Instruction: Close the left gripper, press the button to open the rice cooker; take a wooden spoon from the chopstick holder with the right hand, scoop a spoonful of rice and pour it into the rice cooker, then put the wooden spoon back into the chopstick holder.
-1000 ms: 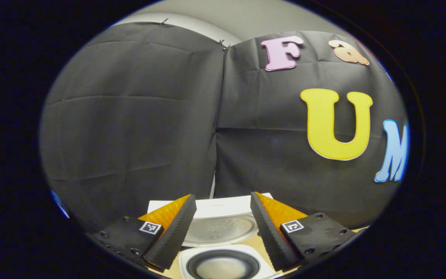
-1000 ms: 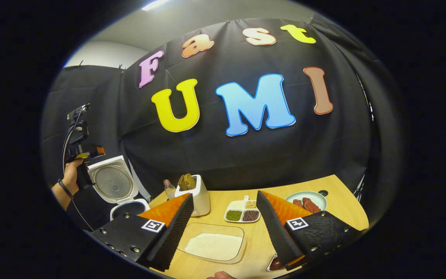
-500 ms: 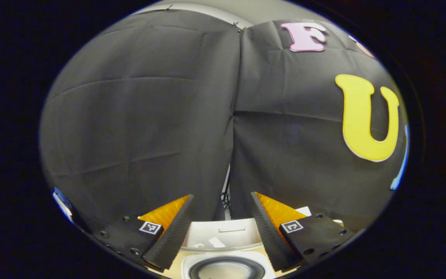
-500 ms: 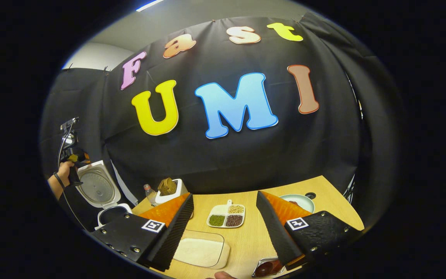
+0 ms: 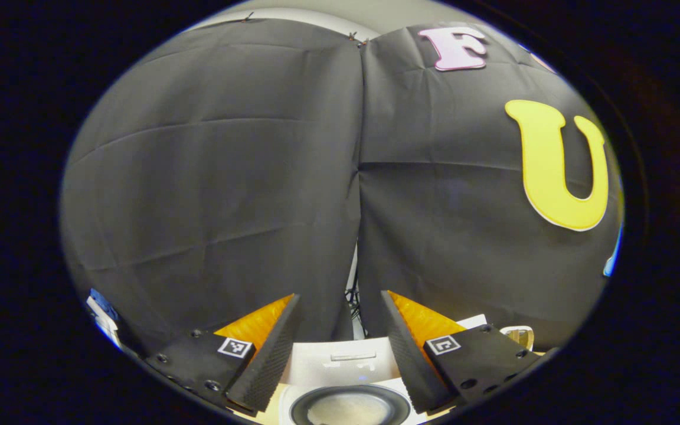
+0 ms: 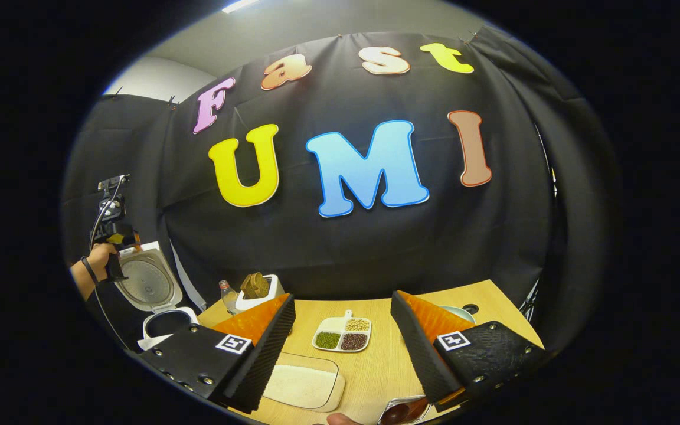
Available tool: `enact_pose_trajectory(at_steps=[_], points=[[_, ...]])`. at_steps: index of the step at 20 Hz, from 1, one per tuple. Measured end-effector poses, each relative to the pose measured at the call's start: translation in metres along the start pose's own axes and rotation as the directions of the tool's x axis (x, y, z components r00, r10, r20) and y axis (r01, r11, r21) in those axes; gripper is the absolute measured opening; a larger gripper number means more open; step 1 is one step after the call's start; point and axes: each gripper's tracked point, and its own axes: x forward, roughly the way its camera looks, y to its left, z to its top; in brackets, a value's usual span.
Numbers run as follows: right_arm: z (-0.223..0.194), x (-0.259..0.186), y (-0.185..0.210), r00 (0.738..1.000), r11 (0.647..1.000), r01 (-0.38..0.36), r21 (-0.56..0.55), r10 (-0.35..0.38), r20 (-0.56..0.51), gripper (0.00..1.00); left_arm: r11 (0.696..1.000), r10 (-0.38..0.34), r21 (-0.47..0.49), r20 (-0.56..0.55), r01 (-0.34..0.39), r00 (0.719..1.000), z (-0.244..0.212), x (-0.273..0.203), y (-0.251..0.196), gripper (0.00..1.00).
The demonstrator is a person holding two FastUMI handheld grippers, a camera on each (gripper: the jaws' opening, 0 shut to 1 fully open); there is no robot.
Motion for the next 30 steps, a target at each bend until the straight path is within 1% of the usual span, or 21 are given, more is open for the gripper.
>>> enact_pose_trajectory(at_steps=[1, 3, 8, 9, 11, 13, 15, 19, 25, 26, 27, 28, 30], points=[[0.001, -0.001, 0.002, 1.000, 1.000, 0.003, -0.006, -0.002, 0.008, 0.98, 1.000, 0.006, 0.002, 0.012, -0.006, 1.000, -0.003, -0.004, 0.002, 0.92], [0.008, -0.008, 0.003, 0.999, 1.000, 0.008, -0.025, -0.007, 0.032, 0.98, 1.000, 0.006, 0.006, 0.017, -0.007, 1.000, -0.009, -0.018, 0.000, 0.92], [0.033, -0.025, -0.005, 0.992, 0.994, 0.063, -0.087, -0.053, 0.113, 0.98, 1.000, -0.009, 0.002, 0.034, 0.009, 0.999, -0.025, -0.045, -0.004, 0.92], [0.038, -0.028, -0.005, 0.990, 0.994, 0.065, -0.090, -0.053, 0.129, 0.98, 1.000, -0.011, 0.004, 0.036, 0.011, 0.999, -0.029, -0.048, -0.004, 0.90], [0.046, -0.035, -0.003, 0.988, 0.995, 0.056, -0.082, -0.043, 0.151, 0.98, 1.000, -0.016, 0.008, 0.029, 0.016, 0.999, -0.045, -0.065, -0.007, 0.92], [0.047, -0.040, -0.009, 0.986, 0.995, 0.073, -0.072, -0.061, 0.157, 0.98, 1.000, -0.027, 0.003, 0.010, 0.027, 1.000, -0.064, -0.080, -0.009, 0.89], [0.046, -0.045, -0.017, 0.984, 0.993, 0.100, -0.065, -0.089, 0.151, 0.98, 0.999, -0.034, 0.005, 0.000, 0.034, 0.999, -0.081, -0.095, -0.010, 0.90], [0.041, -0.053, -0.022, 0.986, 0.991, 0.114, -0.068, -0.104, 0.133, 0.98, 0.999, -0.035, 0.006, -0.022, 0.035, 0.999, -0.107, -0.112, -0.011, 0.90], [0.034, -0.059, -0.019, 0.989, 0.991, 0.108, -0.080, -0.098, 0.112, 0.98, 0.999, -0.032, 0.010, -0.039, 0.032, 0.999, -0.137, -0.124, -0.015, 0.89], [0.033, -0.058, -0.019, 0.989, 0.991, 0.107, -0.081, -0.098, 0.108, 0.98, 0.999, -0.038, 0.010, -0.051, 0.039, 0.998, -0.142, -0.126, -0.017, 0.91], [0.031, -0.059, -0.019, 0.990, 0.991, 0.106, -0.079, -0.098, 0.102, 0.98, 0.999, -0.046, 0.007, -0.072, 0.047, 0.996, -0.149, -0.127, -0.020, 0.94], [0.030, -0.059, -0.019, 0.990, 0.992, 0.105, -0.073, -0.098, 0.098, 0.98, 0.999, -0.053, 0.007, -0.100, 0.054, 0.994, -0.158, -0.129, -0.021, 0.92], [0.026, -0.058, -0.018, 0.992, 0.993, 0.098, -0.062, -0.092, 0.083, 0.98, 0.998, -0.067, 0.010, -0.139, 0.069, 0.988, -0.175, -0.130, -0.020, 0.93]])
